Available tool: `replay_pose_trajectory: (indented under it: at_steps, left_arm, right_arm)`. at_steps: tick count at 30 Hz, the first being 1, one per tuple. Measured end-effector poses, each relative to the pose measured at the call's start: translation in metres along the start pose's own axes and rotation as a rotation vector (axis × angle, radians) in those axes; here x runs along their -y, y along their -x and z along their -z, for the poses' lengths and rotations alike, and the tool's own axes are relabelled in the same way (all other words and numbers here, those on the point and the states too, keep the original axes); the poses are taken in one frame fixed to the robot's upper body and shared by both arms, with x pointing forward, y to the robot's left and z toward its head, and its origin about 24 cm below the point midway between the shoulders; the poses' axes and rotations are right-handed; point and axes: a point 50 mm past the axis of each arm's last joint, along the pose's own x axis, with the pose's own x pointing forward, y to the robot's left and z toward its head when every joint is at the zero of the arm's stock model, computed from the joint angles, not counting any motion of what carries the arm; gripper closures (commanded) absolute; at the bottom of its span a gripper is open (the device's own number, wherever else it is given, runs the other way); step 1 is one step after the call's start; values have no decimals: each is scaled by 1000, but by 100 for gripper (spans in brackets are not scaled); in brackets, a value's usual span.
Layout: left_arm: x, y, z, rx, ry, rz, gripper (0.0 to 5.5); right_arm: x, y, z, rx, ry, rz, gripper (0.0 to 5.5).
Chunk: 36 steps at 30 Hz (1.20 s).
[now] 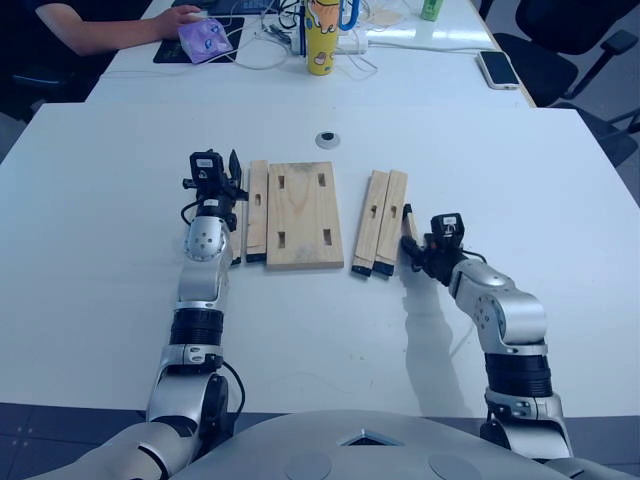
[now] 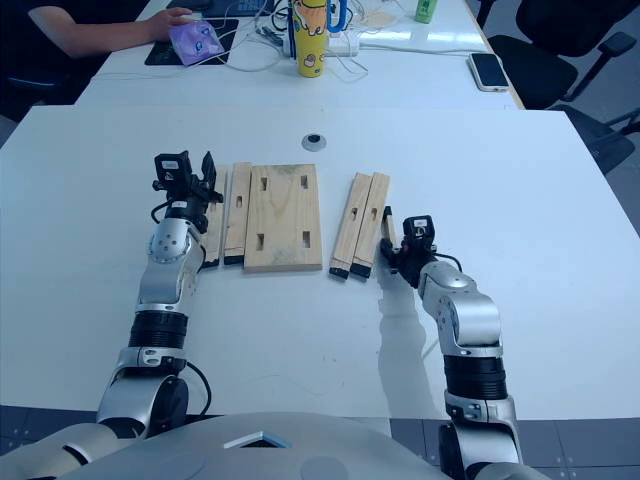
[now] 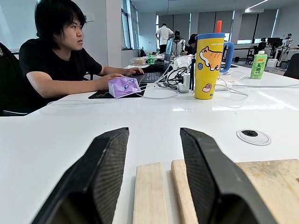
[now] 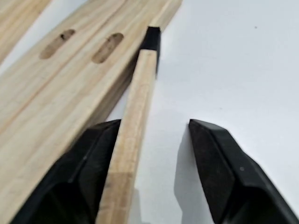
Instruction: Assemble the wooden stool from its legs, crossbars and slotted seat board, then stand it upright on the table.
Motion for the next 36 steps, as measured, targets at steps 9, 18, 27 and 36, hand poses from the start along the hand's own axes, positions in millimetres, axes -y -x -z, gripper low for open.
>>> replay_pose_trajectory:
  at_steps: [9,18,27,36]
  left_arm:
    - [0,0,0,0,0,-3,344]
    - [1,0,0,-1,5,14,344]
    - [50,11,-25,23,441,629,344]
    - [53,37,-57,-78,864,1099,344]
  right_arm:
    - [3,3,-5,-37,-44,-5,412]
    - [16,4,-27,214,-70,76,508]
    - [-32,7,-80,519,-332,-659,508]
    - [-32,37,-68,385,-599,-1283,508]
